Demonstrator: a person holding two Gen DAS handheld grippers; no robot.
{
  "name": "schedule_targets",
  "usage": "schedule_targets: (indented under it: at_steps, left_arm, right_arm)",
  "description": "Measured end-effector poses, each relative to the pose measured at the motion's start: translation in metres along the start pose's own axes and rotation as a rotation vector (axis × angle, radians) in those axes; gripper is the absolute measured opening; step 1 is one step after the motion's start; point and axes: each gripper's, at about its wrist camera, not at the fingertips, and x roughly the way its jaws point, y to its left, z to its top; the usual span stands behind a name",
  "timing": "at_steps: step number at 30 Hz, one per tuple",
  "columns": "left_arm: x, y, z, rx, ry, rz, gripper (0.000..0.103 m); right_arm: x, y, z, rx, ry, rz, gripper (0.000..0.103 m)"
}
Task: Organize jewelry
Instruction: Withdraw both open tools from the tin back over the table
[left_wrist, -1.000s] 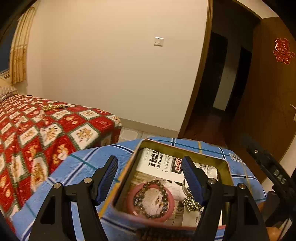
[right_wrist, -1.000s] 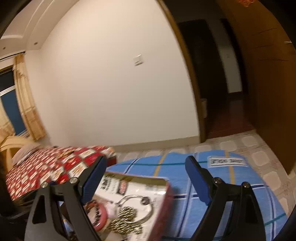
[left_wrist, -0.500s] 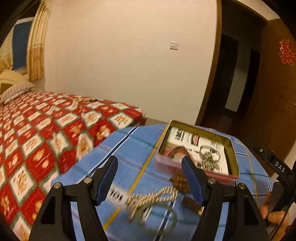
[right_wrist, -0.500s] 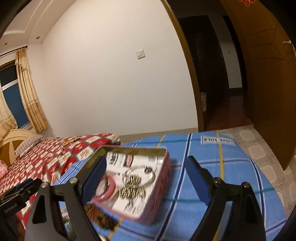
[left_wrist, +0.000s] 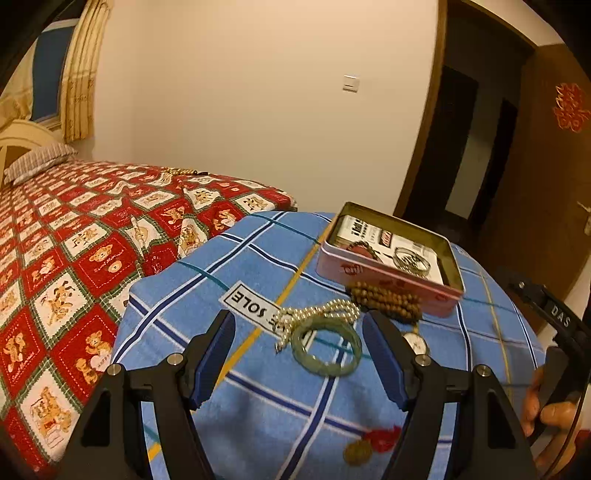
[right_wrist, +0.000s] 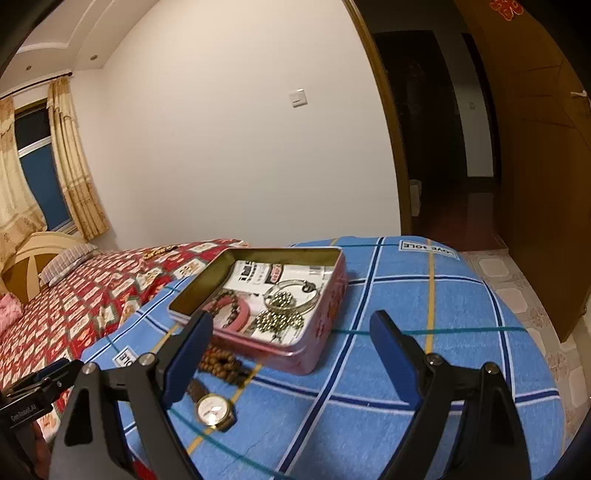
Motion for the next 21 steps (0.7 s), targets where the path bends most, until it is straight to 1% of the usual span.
schedule_targets:
  at_steps: [5,7,9,11,13,14,16,19,21]
  left_arm:
    - [-0.010,-0.002,-0.012,0.060,0.013,-0.003,0.072]
    - [-0.014,-0.001,-0.016,0.073,0.019,0.002,0.072]
    - [-0.019,0.004,-0.021,0.075,0.026,0.003,0.072]
    - [-0.024,0.008,-0.025,0.080,0.033,-0.012,0.072]
    - [-0.031,0.011,-0.030,0.094,0.036,-0.021,0.072]
    - [-0.034,0.012,-0.031,0.103,0.036,-0.021,0.072]
    - [-0.038,0.014,-0.034,0.121,0.037,-0.019,0.072]
    - [-0.043,0.017,-0.038,0.145,0.038,-0.007,0.072]
    - [-0.045,0.019,-0.038,0.147,0.039,0.000,0.072]
  right_arm:
    - [-0.009,0.008,-0.007,-0.030,0.011,0.040,0.089]
    - [-0.010,0.012,-0.012,-0.043,0.033,0.077,0.089]
    - [-0.010,0.016,-0.017,-0.063,0.074,0.128,0.089]
    - [-0.010,0.025,-0.024,-0.097,0.121,0.185,0.088]
    - [-0.011,0.032,-0.030,-0.132,0.159,0.229,0.084]
    - [-0.012,0.037,-0.034,-0.156,0.189,0.266,0.083]
    - [-0.012,0.049,-0.042,-0.204,0.249,0.335,0.074]
    - [-0.019,0.074,-0.058,-0.320,0.339,0.443,0.063]
    - [-0.023,0.088,-0.068,-0.377,0.379,0.494,0.061]
